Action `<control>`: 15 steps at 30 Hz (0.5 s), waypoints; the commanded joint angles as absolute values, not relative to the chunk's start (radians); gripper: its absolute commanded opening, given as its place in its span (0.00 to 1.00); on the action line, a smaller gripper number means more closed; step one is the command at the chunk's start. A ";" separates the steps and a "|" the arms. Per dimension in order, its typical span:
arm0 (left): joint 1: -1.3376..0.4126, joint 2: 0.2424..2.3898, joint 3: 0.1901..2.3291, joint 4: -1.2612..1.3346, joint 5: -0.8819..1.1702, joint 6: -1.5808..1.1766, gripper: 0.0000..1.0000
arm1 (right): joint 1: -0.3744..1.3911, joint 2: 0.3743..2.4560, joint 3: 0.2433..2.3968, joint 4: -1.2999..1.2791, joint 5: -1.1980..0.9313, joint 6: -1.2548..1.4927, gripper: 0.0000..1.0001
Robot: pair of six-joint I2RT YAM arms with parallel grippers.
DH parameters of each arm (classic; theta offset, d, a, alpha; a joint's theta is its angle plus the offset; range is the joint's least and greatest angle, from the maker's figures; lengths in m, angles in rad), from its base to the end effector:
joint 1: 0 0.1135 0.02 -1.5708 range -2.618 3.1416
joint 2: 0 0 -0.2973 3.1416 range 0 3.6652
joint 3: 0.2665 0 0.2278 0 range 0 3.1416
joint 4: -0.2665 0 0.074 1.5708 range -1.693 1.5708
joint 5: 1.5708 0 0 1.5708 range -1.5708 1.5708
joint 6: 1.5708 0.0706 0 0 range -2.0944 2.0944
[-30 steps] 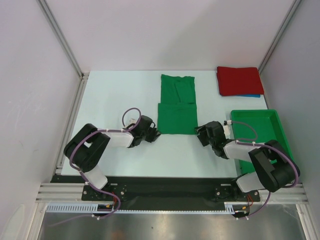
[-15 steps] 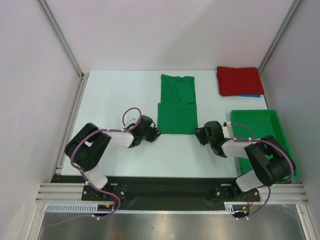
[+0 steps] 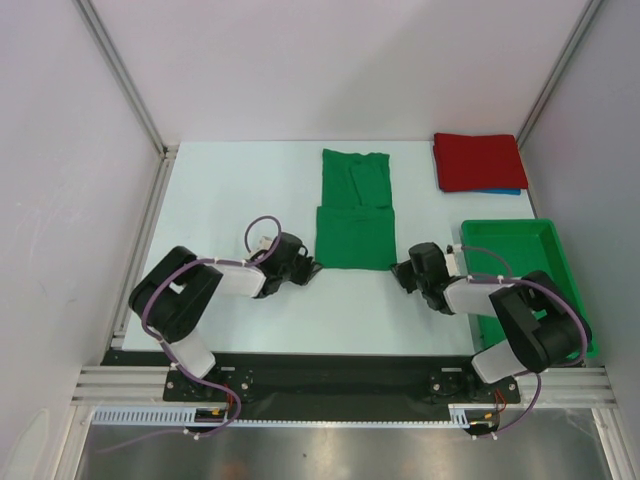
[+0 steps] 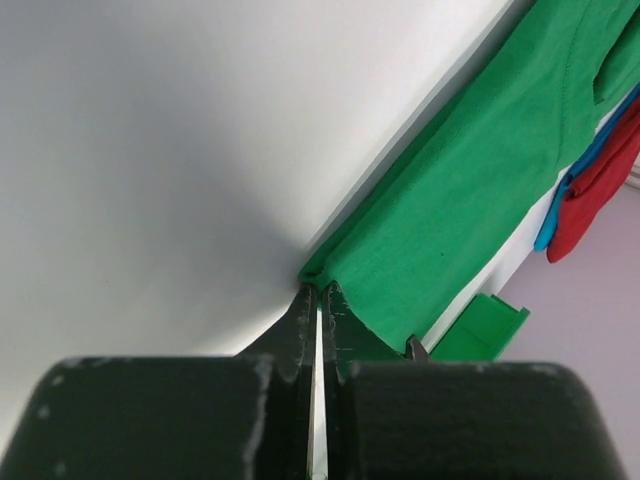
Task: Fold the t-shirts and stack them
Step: Fold the tshirt
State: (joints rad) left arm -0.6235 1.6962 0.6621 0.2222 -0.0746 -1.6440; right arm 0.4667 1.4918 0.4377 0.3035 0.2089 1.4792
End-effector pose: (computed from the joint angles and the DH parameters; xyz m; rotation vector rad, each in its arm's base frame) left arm 0.2632 -0.1828 0.1455 -1.3093 2.2599 -0.9023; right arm 0.2405 0.1048 0.1509 1.2691 2.0616 0.7263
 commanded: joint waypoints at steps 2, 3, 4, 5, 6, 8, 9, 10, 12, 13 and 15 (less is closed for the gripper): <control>-0.621 1.681 0.615 0.225 -0.040 -1.614 0.00 | 0.471 1.441 0.397 0.155 0.229 1.424 0.00; -0.620 1.677 0.601 0.230 -0.028 -1.617 0.00 | 0.472 1.416 0.391 0.150 0.229 1.424 0.00; -0.624 1.669 0.591 0.235 -0.025 -1.623 0.00 | 0.477 1.404 0.374 0.140 0.227 1.425 0.00; -0.626 1.652 0.578 0.241 -0.022 -1.626 0.00 | 0.480 1.393 0.364 0.137 0.224 1.425 0.00; -0.627 1.643 0.559 0.247 -0.021 -1.628 0.00 | 0.483 1.379 0.353 0.133 0.218 1.428 0.00; -0.641 1.618 0.540 0.247 -0.021 -1.632 0.00 | 0.494 1.339 0.321 0.124 0.212 1.430 0.00; -0.647 1.594 0.525 0.247 -0.023 -1.634 0.00 | 0.498 1.324 0.311 0.120 0.210 1.433 0.00; -0.667 1.579 0.516 0.247 -0.026 -1.638 0.00 | 0.506 1.289 0.290 0.104 0.207 1.434 0.00; -0.693 1.533 0.490 0.239 -0.035 -1.658 0.00 | 0.518 1.243 0.270 0.083 0.215 1.439 0.00; -0.724 1.519 0.480 0.233 -0.050 -1.669 0.00 | 0.526 1.186 0.259 0.052 0.219 1.443 0.00; -0.753 1.477 0.463 0.207 -0.064 -1.699 0.00 | 0.537 1.122 0.241 0.012 0.233 1.447 0.00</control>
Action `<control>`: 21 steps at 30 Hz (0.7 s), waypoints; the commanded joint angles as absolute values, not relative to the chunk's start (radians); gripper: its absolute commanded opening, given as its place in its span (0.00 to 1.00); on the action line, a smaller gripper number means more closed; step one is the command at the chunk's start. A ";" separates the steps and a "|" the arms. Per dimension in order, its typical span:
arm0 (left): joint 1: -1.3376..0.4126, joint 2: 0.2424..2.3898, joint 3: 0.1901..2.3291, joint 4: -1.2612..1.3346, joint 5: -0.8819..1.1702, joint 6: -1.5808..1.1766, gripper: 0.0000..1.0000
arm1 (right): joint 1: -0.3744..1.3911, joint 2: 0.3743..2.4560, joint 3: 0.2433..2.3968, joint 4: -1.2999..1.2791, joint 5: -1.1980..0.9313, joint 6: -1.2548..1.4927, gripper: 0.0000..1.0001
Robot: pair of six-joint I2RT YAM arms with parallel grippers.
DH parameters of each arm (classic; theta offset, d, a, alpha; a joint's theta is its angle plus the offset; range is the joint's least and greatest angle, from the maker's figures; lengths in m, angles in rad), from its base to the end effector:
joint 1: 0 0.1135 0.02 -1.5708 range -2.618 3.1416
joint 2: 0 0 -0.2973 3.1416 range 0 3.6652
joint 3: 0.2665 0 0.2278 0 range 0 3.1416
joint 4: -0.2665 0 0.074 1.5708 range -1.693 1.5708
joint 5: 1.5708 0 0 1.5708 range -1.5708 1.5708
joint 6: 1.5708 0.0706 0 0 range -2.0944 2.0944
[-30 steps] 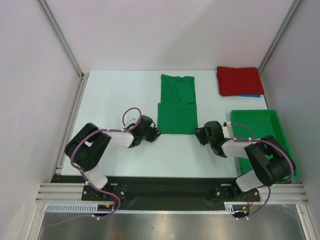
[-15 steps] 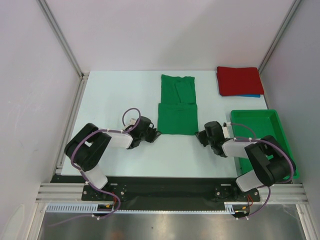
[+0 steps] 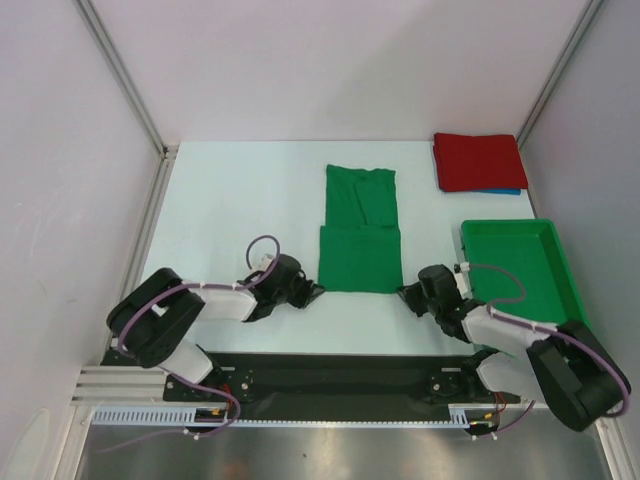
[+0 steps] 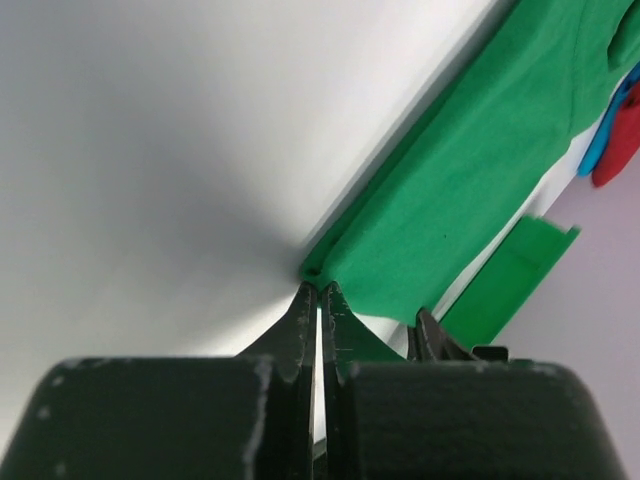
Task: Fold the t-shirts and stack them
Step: Fold the tshirt
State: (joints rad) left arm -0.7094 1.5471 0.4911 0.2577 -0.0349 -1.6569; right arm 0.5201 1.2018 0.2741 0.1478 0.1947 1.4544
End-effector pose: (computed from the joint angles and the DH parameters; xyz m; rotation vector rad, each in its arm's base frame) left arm 0.2097 -0.1768 0.1455 -1.2257 2.3496 -0.9803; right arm 0.1755 0.0848 0.1502 1.1950 2.1469 0.7231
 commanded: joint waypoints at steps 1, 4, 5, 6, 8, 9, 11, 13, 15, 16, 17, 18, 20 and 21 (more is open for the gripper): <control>-0.784 1.464 0.457 0.201 -0.071 -1.709 0.00 | 0.541 1.088 0.233 -0.048 0.239 1.450 0.00; -0.853 1.413 0.437 0.181 -0.106 -1.750 0.00 | 0.575 0.951 0.210 -0.145 0.265 1.463 0.00; -0.873 1.402 0.434 0.173 -0.129 -1.762 0.00 | 0.589 0.887 0.204 -0.170 0.273 1.469 0.00; -0.893 1.391 0.425 0.167 -0.139 -1.785 0.00 | 0.601 0.856 0.192 -0.195 0.275 1.476 0.00; -0.946 1.358 0.416 0.152 -0.173 -1.808 0.00 | 0.621 0.766 0.180 -0.267 0.291 1.495 0.00; -0.962 1.345 0.405 0.149 -0.184 -1.828 0.00 | 0.646 0.734 0.169 -0.290 0.298 1.502 0.00; -1.003 1.315 0.391 0.140 -0.202 -1.851 0.00 | 0.667 0.684 0.161 -0.353 0.308 1.525 0.00; -1.038 1.296 0.380 0.126 -0.227 -1.871 0.00 | 0.699 0.612 0.155 -0.417 0.317 1.540 0.00; -1.066 1.267 0.383 0.094 -0.258 -1.878 0.00 | 0.725 0.546 0.153 -0.471 0.334 1.557 0.00; -1.075 1.258 0.383 0.083 -0.264 -1.884 0.00 | 0.732 0.525 0.153 -0.485 0.345 1.562 0.00; -1.081 1.244 0.382 0.072 -0.273 -1.888 0.01 | 0.736 0.505 0.155 -0.500 0.350 1.566 0.00; -1.095 1.238 0.382 0.066 -0.284 -1.894 0.00 | 0.747 0.477 0.156 -0.526 0.351 1.572 0.00; -1.103 1.232 0.382 0.052 -0.288 -1.899 0.00 | 0.756 0.459 0.160 -0.543 0.359 1.577 0.00; -1.111 1.229 0.385 0.049 -0.291 -1.899 0.00 | 0.758 0.450 0.161 -0.555 0.359 1.577 0.00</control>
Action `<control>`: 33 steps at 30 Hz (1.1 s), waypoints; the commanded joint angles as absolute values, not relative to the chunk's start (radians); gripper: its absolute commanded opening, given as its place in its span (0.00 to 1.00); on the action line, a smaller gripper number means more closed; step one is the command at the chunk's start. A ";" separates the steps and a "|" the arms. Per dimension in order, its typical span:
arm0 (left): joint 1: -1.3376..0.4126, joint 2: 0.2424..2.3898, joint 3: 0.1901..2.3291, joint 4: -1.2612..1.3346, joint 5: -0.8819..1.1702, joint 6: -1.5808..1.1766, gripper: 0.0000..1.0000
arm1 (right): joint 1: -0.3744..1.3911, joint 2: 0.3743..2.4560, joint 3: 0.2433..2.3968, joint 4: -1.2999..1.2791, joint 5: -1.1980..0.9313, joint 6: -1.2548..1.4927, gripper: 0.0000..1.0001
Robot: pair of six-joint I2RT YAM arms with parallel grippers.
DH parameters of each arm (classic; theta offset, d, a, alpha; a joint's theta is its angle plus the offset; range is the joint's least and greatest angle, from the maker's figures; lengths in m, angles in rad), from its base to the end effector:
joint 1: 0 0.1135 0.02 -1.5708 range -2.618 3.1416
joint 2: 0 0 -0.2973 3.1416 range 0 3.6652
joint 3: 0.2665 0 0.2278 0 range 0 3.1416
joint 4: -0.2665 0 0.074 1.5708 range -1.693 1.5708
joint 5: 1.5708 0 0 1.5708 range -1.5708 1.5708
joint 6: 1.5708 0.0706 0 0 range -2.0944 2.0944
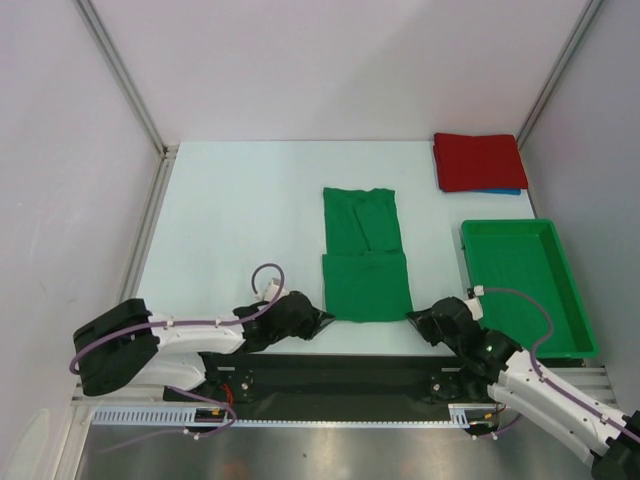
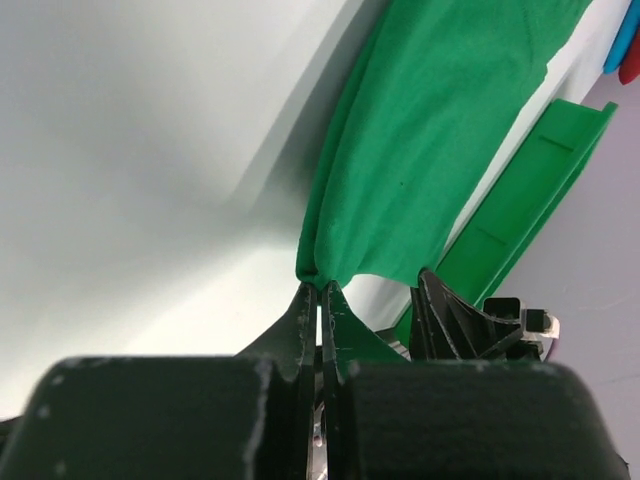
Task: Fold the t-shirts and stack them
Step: Fold the tshirt
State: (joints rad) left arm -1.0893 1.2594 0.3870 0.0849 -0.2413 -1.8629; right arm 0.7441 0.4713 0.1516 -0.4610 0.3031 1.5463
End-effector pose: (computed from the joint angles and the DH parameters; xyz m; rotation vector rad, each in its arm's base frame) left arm 0.1153 -0.1843 0.1658 -1.1188 2.3962 -1.0556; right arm 0.0754 0.0407 0.1369 1.0964 2.1870 0.7733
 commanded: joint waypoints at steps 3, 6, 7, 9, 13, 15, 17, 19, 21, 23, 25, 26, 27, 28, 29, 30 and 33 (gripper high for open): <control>-1.117 1.223 0.416 0.012 -0.307 -1.856 0.00 | 0.762 0.442 0.167 -0.543 0.351 1.557 0.00; -1.114 1.218 0.501 -0.104 -0.357 -1.772 0.00 | 0.761 0.465 0.208 -0.513 0.347 1.507 0.00; -1.115 1.212 0.517 -0.132 -0.398 -1.755 0.00 | 0.758 0.480 0.230 -0.503 0.359 1.455 0.00; -1.095 1.194 0.554 -0.129 -0.431 -1.679 0.00 | 0.726 0.543 0.306 -0.468 0.365 1.389 0.00; -0.971 1.203 0.658 -0.124 -0.387 -1.481 0.00 | 0.492 0.721 0.422 -0.312 0.089 1.172 0.00; -0.890 1.241 0.739 -0.110 -0.324 -1.372 0.00 | 0.370 0.837 0.474 -0.238 0.017 1.091 0.00; -0.847 1.296 0.834 -0.098 -0.295 -1.265 0.00 | 0.313 0.928 0.572 -0.198 -0.069 1.013 0.00; -0.786 1.344 0.902 -0.101 -0.255 -1.209 0.00 | 0.249 1.084 0.696 -0.152 -0.162 0.973 0.00; -0.718 1.432 1.009 -0.109 -0.189 -1.146 0.00 | 0.213 1.246 0.782 -0.124 -0.215 0.930 0.00; -0.675 1.500 1.111 -0.115 -0.137 -1.108 0.00 | 0.190 1.351 0.897 -0.104 -0.277 0.910 0.00; -0.620 1.597 1.170 -0.115 -0.077 -1.098 0.00 | 0.169 1.472 0.960 -0.083 -0.311 0.894 0.00; -0.603 1.626 1.222 -0.114 -0.058 -1.088 0.00 | 0.160 1.508 1.018 -0.072 -0.330 0.893 0.00; -0.574 1.685 1.250 -0.112 -0.043 -1.082 0.00 | 0.152 1.541 1.044 -0.051 -0.350 0.890 0.00; -0.560 1.710 1.274 -0.113 -0.013 -1.080 0.00 | 0.143 1.605 1.075 -0.043 -0.377 0.890 0.00; -0.548 1.735 1.314 -0.114 -0.009 -1.080 0.00 | 0.138 1.632 1.127 -0.040 -0.386 0.887 0.00; -0.523 1.784 1.334 -0.110 0.030 -1.078 0.00 | 0.137 1.661 1.153 -0.038 -0.393 0.885 0.00; -0.486 1.839 1.388 -0.080 0.080 -1.081 0.01 | 0.127 1.747 1.238 -0.038 -0.413 0.874 0.00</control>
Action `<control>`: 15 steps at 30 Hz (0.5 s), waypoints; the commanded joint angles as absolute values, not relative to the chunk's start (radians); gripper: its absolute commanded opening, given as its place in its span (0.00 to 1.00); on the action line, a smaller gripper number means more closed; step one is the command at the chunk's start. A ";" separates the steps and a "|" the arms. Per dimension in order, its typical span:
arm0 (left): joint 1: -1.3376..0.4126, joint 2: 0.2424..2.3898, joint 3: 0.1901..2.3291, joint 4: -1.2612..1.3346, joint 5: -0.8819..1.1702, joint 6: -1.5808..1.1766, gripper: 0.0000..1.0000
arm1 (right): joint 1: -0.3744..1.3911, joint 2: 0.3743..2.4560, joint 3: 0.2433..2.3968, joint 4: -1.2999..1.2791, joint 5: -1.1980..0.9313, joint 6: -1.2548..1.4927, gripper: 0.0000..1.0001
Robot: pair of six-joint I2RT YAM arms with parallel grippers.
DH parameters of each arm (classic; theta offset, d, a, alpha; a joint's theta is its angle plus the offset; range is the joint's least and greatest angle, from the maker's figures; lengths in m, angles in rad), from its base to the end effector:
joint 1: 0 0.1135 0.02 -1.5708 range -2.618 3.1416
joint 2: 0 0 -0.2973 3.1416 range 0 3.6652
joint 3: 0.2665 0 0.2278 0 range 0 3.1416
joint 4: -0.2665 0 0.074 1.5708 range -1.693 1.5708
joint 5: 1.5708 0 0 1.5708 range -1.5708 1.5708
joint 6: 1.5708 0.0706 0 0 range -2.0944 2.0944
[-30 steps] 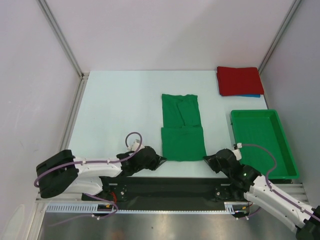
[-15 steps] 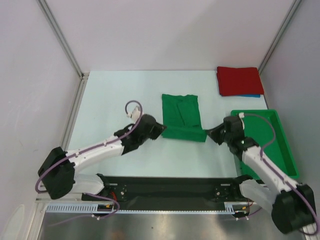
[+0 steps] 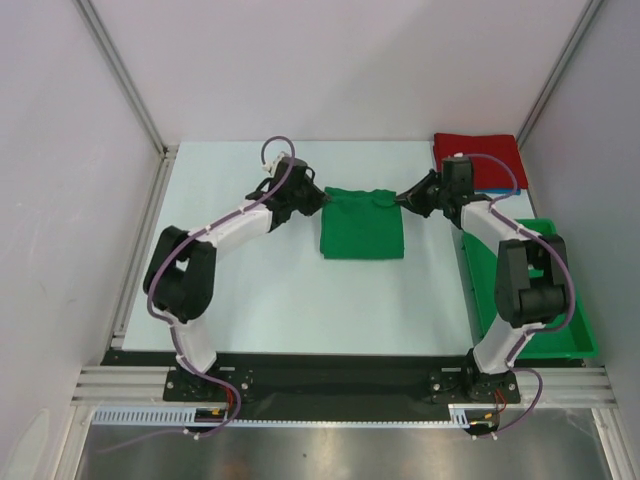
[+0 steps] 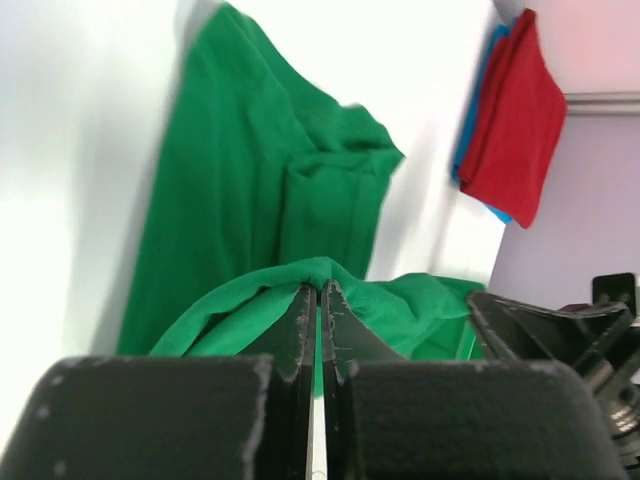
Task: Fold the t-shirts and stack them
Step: Fold the tshirt
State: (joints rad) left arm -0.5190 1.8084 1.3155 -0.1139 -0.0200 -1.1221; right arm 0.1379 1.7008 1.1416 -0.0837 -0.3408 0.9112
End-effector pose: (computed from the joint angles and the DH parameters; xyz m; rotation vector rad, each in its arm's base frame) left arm 0.3747 -0.2124 0.2689 -0.7024 2.2173 -0.8743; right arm 0.3822 0.0769 0.2583 0.6937 2.2363 0.9320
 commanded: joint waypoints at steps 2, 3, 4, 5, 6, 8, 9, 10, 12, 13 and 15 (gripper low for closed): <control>-0.471 1.884 1.420 -0.052 0.110 -1.086 0.01 | 0.117 1.791 1.264 -0.038 -0.425 0.876 0.00; -0.457 1.899 1.433 -0.048 0.117 -1.088 0.00 | 0.112 1.801 1.273 -0.035 -0.428 0.876 0.00; -0.451 1.928 1.443 -0.040 0.126 -1.089 0.00 | 0.110 1.813 1.288 -0.032 -0.431 0.879 0.00; -0.446 1.942 1.462 -0.034 0.138 -1.092 0.00 | 0.107 1.822 1.295 -0.029 -0.434 0.879 0.00; -0.434 1.957 1.471 -0.023 0.168 -1.092 0.00 | 0.101 1.842 1.301 -0.015 -0.442 0.879 0.00; -0.426 1.995 1.495 -0.012 0.187 -1.095 0.00 | 0.095 1.859 1.312 0.026 -0.466 0.882 0.00; -0.422 2.003 1.499 -0.006 0.205 -1.094 0.00 | 0.089 1.879 1.313 0.035 -0.472 0.884 0.00; -0.419 2.012 1.505 -0.005 0.212 -1.094 0.00 | 0.086 1.888 1.316 0.043 -0.482 0.885 0.00; -0.414 2.037 1.523 -0.003 0.216 -1.089 0.00 | 0.080 1.917 1.331 0.057 -0.495 0.890 0.00; -0.413 2.046 1.529 -0.005 0.215 -1.088 0.00 | 0.074 1.928 1.335 0.060 -0.499 0.891 0.00; -0.405 2.063 1.542 -0.005 0.215 -1.088 0.00 | 0.068 1.943 1.347 0.074 -0.500 0.896 0.00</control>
